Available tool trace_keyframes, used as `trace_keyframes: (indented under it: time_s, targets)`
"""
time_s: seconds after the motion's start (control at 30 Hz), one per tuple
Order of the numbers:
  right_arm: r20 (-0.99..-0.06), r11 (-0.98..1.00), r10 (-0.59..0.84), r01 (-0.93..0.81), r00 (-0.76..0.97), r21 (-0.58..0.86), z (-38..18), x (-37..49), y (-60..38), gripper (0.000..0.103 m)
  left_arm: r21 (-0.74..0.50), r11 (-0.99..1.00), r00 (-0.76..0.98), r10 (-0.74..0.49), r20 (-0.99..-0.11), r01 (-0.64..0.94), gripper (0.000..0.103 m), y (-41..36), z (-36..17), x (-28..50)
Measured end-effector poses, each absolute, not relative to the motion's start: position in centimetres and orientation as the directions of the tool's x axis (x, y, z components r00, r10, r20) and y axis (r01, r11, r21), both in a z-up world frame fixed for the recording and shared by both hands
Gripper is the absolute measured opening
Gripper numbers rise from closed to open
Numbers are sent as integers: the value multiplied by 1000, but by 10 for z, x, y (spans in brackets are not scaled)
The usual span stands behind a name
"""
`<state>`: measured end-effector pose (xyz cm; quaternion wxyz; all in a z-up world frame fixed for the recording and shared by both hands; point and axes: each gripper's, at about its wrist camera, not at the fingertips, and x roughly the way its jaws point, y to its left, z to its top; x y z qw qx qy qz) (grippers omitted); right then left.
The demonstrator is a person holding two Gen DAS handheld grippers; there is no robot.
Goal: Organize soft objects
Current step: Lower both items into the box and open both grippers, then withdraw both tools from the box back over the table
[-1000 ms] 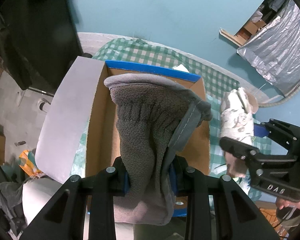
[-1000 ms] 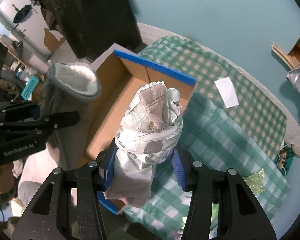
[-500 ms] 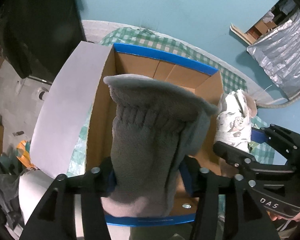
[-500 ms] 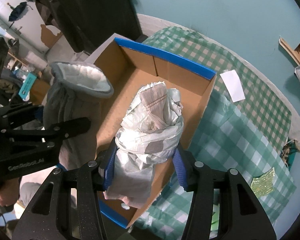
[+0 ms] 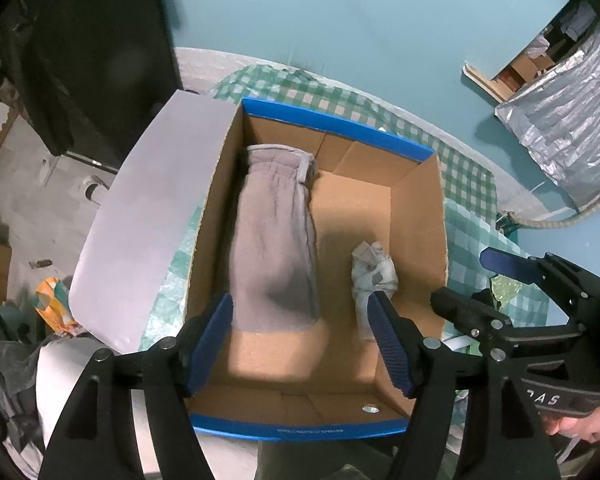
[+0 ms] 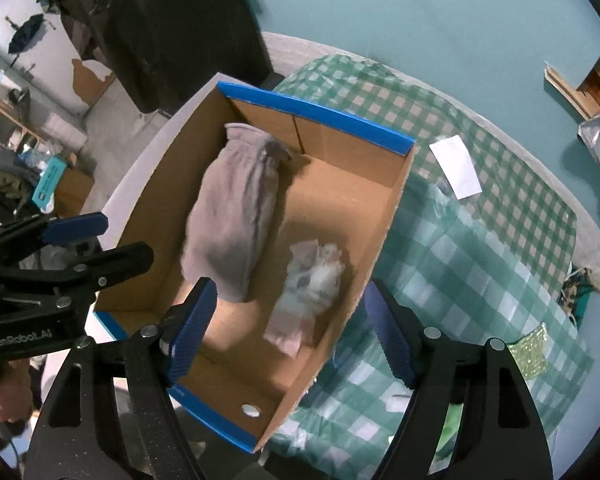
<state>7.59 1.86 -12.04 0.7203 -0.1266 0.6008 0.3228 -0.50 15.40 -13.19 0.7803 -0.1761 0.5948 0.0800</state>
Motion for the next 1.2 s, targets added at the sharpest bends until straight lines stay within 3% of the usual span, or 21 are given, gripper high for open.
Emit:
trace_keyframes:
  time_s: [0.53, 1.2]
  targets:
    - [-945, 819, 309, -534, 104, 209, -103, 74, -53, 78, -148, 956, 282, -74, -957, -253, 71, 105, -116, -11]
    - [-966, 930, 223, -327, 134, 169, -102, 63, -203, 78, -132, 991, 246, -124, -961, -17, 74, 1, -112, -7]
